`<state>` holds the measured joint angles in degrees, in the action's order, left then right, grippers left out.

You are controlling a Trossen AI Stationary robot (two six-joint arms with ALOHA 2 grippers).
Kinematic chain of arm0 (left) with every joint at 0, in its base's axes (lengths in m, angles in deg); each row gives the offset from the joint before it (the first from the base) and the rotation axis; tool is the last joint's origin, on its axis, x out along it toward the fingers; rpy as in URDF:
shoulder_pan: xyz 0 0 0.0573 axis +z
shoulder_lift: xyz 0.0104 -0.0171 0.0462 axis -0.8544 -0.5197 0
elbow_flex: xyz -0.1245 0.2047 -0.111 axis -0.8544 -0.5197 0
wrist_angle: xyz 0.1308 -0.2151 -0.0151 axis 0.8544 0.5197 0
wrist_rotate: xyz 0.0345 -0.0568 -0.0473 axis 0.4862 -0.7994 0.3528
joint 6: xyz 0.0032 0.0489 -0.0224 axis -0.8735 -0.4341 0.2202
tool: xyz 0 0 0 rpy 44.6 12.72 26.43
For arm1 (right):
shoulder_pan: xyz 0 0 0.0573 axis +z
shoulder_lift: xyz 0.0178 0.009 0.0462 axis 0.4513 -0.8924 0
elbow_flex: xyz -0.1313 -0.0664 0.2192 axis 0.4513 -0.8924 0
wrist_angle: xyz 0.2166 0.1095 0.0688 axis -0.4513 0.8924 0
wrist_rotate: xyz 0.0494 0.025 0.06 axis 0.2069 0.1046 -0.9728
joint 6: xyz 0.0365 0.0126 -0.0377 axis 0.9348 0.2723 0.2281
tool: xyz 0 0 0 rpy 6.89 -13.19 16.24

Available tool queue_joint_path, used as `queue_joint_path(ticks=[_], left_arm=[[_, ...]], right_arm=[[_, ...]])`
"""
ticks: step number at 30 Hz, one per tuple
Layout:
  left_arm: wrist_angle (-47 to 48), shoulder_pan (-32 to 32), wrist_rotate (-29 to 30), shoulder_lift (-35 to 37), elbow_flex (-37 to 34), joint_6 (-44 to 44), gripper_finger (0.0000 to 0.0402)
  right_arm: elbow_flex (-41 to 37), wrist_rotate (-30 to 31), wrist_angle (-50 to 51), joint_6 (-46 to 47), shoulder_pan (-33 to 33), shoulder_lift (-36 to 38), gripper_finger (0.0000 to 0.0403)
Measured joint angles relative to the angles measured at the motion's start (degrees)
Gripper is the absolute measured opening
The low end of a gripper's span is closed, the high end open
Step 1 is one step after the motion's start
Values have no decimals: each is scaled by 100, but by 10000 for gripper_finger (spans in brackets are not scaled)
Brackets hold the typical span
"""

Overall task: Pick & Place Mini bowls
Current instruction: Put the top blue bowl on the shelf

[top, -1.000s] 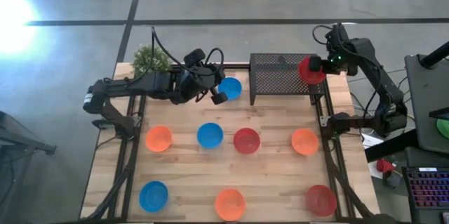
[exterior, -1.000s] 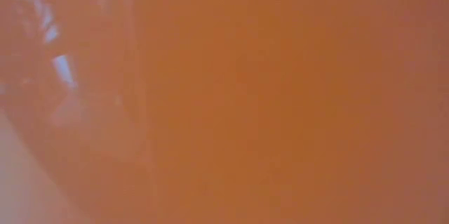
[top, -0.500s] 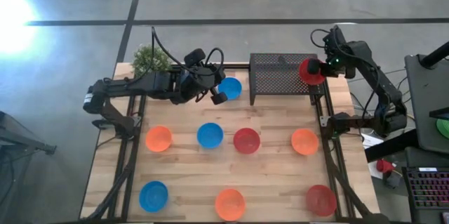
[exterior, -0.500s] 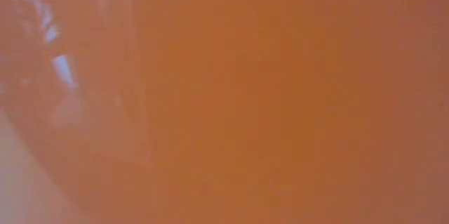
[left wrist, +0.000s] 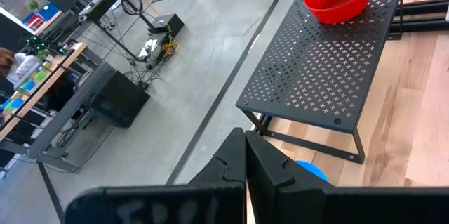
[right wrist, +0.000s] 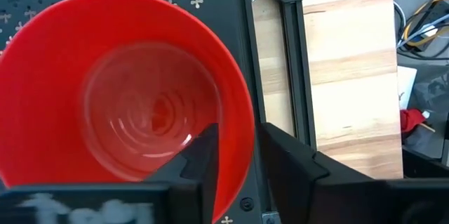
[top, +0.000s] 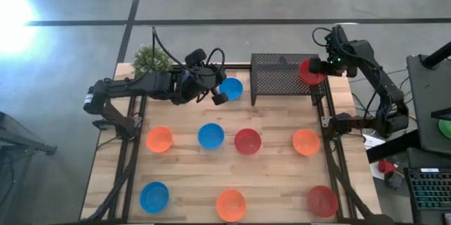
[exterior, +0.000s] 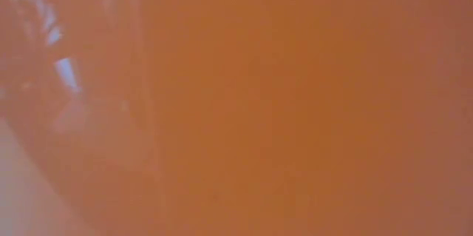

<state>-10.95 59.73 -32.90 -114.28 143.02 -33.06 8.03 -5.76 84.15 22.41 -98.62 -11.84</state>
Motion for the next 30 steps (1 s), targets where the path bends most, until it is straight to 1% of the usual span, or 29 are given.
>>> queue_joint_path(ticks=[3,6,8,11,15,19,24,30], left_arm=[[0,1,0,0,0,0,0],[2,2,0,0,0,0,0],[3,2,0,0,0,1,0],[79,11,2,0,0,4,0],[384,35,0,6,0,192,0],[726,74,-2,96,0,632,0],[1224,173,2,257,0,1318,0],[1709,282,4,398,0,1890,0]], right_arm=[[96,-3,77,-28,0,0,128],[306,-51,330,-27,0,2,132],[477,-202,527,-31,2,2,129],[748,-612,859,-189,5,11,122],[1095,-680,1177,-469,138,124,108],[1414,-691,1234,-673,261,411,96],[1745,-626,1194,-716,398,902,79],[1931,-621,921,-737,558,1555,54]])
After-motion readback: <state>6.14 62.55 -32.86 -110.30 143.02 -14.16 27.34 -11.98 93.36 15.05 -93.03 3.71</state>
